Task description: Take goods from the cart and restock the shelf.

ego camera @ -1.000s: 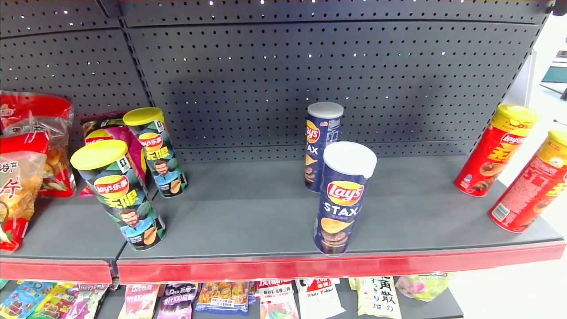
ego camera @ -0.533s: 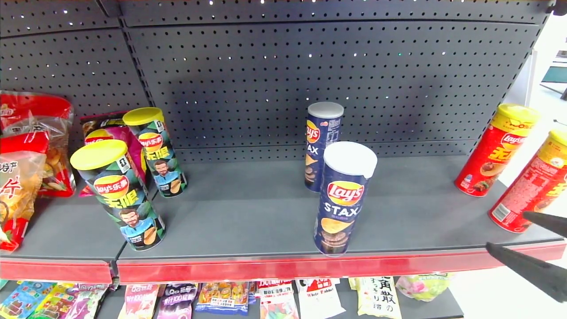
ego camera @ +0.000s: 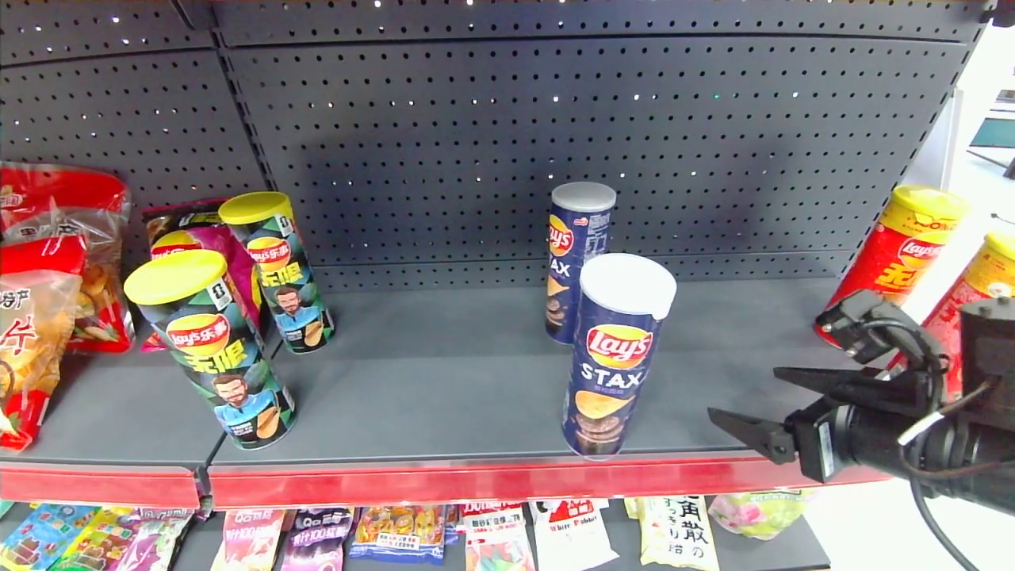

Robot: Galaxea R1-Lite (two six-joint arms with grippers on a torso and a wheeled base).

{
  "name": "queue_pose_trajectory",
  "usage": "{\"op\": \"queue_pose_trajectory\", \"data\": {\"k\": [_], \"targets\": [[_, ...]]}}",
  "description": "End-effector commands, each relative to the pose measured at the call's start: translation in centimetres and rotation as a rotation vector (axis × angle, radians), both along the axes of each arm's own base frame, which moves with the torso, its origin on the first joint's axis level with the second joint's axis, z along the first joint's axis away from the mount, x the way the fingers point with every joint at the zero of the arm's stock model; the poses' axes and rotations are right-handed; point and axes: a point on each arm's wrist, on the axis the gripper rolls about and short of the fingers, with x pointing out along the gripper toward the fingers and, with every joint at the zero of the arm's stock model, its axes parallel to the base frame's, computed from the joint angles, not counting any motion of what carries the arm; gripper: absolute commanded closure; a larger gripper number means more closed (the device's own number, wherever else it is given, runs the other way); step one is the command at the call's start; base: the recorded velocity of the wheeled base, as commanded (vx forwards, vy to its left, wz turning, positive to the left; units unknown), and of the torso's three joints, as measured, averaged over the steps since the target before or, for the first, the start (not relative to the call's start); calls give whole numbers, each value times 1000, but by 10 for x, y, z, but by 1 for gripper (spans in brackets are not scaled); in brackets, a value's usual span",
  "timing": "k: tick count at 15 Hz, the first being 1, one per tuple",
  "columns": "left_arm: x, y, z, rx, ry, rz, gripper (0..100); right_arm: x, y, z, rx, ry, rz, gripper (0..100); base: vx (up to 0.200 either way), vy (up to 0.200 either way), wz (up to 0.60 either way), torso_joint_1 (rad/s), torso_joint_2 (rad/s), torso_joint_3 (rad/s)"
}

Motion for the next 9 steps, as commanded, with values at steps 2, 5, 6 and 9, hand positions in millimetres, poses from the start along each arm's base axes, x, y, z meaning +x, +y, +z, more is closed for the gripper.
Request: {"op": "queue_pose_trajectory", "data": {"k": [2,5,6,9], "targets": [[0,0,0,0,3,0,0,19,12,-15,-31,63,15,0,0,0,0,0,0,0],[0,0,0,0,3,0,0,29,20,-17,-42,69,26,0,0,0,0,0,0,0],[0,0,0,0,3,0,0,32,24,-19,-44,75,36,0,0,0,0,0,0,0],[0,0,0,0,3,0,0,39,35,-19,-48,73,68,0,0,0,0,0,0,0]]}}
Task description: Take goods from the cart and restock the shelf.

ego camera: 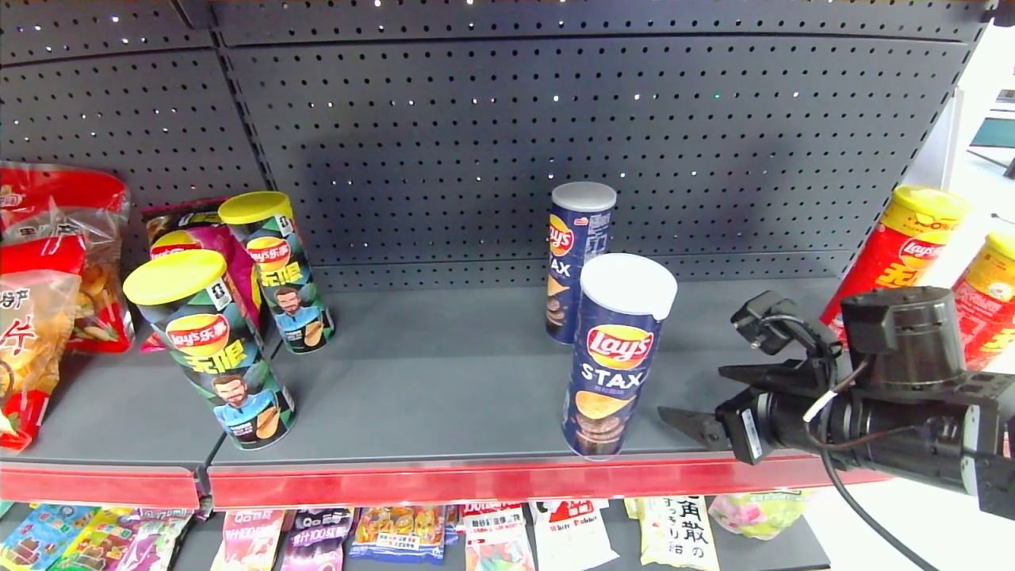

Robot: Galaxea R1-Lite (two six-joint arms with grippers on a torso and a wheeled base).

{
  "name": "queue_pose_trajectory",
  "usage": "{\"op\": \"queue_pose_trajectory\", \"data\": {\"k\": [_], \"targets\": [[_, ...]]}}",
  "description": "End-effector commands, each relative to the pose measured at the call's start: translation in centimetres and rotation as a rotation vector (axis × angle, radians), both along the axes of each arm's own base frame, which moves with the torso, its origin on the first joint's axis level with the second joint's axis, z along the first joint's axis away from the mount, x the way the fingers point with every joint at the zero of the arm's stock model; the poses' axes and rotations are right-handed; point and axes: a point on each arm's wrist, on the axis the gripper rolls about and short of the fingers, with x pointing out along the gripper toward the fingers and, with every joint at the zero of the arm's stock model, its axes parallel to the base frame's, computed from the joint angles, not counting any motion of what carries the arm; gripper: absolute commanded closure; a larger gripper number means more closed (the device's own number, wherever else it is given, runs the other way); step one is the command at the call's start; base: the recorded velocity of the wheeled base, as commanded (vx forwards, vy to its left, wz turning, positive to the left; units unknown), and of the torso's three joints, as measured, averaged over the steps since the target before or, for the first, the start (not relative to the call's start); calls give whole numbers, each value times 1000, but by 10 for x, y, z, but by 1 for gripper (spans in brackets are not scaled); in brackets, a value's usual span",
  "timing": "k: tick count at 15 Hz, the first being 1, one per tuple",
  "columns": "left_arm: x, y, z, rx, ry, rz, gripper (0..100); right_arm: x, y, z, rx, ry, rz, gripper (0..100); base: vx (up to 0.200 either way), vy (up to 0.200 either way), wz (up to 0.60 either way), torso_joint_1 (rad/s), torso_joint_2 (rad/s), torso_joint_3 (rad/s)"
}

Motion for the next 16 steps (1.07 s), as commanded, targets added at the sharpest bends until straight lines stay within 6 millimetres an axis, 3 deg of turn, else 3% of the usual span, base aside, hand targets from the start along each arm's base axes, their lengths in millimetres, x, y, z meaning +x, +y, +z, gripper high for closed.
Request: {"op": "queue_pose_trajectory", "data": {"k": [1,16], "targets": [[0,0,0,0,4,0,0,6,8,-4,-4,7,21,0,0,0,0,0,0,0],[0,0,0,0,3,0,0,14,30,-6,-3,5,81,0,0,0,0,0,0,0]]}}
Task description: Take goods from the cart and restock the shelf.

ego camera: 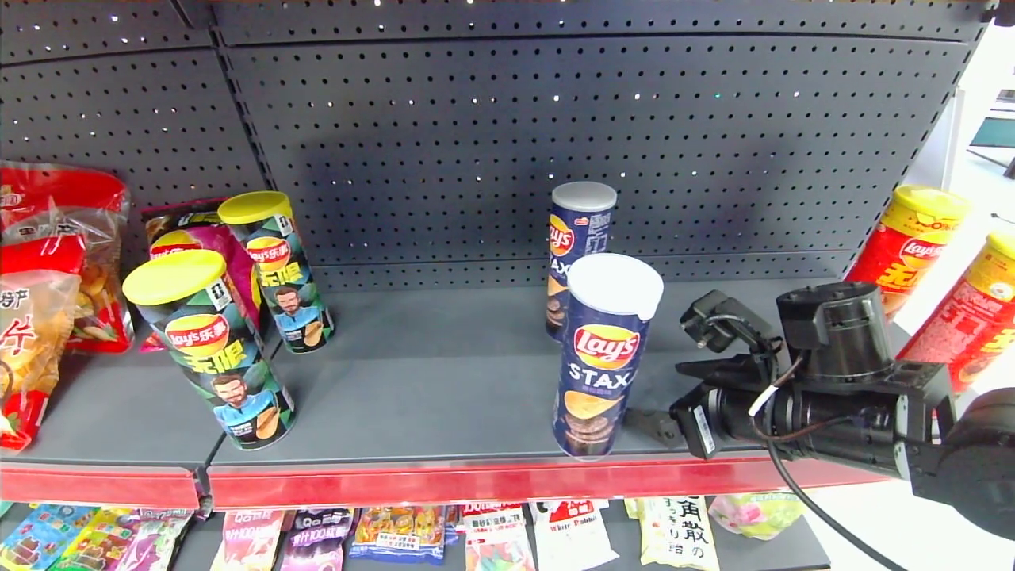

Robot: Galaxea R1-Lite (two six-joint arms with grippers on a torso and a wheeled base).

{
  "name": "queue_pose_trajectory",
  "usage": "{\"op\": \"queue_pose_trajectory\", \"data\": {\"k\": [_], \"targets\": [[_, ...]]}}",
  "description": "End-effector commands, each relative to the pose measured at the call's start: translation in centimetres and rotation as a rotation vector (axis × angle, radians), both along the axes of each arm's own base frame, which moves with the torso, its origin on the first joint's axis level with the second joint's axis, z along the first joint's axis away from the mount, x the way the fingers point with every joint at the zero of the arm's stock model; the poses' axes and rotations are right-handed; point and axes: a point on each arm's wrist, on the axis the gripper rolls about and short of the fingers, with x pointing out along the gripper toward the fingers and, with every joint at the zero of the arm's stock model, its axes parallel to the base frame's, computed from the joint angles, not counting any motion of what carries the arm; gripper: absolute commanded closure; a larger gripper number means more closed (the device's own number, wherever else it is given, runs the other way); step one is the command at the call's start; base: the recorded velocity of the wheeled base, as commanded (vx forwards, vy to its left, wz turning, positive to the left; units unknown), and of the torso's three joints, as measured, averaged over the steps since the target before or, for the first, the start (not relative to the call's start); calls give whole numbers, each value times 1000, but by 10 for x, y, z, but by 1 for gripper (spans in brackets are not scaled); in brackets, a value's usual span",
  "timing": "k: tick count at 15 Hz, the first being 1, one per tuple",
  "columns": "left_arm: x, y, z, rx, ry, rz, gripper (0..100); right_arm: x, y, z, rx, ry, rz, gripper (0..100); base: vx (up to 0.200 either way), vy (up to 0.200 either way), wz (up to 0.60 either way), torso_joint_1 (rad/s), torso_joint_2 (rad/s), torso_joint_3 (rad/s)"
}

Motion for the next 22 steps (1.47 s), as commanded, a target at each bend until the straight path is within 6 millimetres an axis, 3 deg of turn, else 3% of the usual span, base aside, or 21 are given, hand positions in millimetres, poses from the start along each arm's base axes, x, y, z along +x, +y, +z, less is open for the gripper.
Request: {"op": "queue_pose_trajectory", "data": {"k": [1,12,22], "targets": [[0,0,0,0,2,0,0,2,2,0,1,-2,4,0,0,0,0,0,0,0],[0,0,0,0,2,0,0,5,13,3,9,-14,32,0,0,0,0,0,0,0],[0,0,0,0,2,0,0,6,11,1,5,-9,21,0,0,0,0,0,0,0]]}}
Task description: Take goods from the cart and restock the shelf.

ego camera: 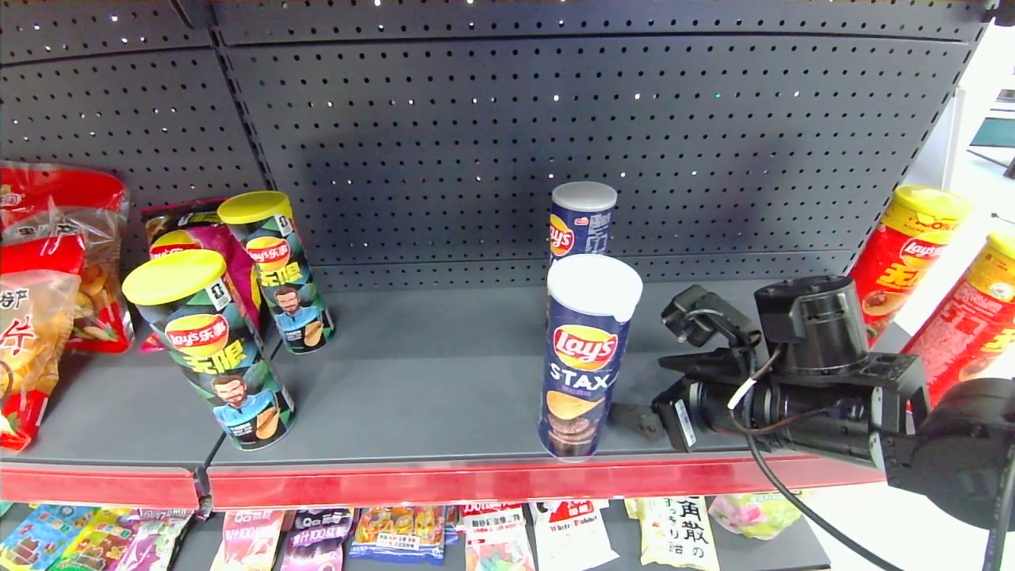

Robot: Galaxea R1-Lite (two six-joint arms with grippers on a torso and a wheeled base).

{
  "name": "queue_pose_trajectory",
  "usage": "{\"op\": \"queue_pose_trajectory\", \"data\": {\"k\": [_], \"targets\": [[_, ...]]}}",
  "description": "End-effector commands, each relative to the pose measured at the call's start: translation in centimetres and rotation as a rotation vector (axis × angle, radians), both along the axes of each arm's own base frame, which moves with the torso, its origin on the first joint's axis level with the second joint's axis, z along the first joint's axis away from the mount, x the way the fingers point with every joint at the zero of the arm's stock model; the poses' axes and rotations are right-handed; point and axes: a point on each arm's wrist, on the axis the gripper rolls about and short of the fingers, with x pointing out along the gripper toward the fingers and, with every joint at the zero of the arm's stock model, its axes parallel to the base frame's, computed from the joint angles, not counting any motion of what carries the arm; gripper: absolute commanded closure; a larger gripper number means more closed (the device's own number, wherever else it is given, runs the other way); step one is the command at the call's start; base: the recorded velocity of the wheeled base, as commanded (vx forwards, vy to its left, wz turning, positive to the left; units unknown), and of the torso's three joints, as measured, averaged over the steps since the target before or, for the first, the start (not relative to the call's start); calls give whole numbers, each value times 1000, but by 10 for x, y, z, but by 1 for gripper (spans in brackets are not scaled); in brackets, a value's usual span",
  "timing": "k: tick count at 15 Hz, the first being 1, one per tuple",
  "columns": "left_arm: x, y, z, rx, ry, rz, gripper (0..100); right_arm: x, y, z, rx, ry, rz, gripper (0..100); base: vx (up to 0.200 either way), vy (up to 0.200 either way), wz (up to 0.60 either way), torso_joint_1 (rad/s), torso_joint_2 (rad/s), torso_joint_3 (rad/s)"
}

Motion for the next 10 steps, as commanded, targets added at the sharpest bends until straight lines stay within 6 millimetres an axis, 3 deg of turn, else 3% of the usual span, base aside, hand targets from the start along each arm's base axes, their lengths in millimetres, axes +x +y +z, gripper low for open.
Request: {"op": "queue_pose_trajectory", "data": {"k": [1,3,10], "targets": [[0,0,0,0,1,0,0,-2,-4,0,0,0,-11,0,0,0,0,0,0,0],[0,0,0,0,1,0,0,-13,-24,15,26,-64,-76,0,0,0,0,0,0,0],[0,0,0,1,1,0,0,-90,-64,39,144,-222,-91,0,0,0,0,0,0,0]]}}
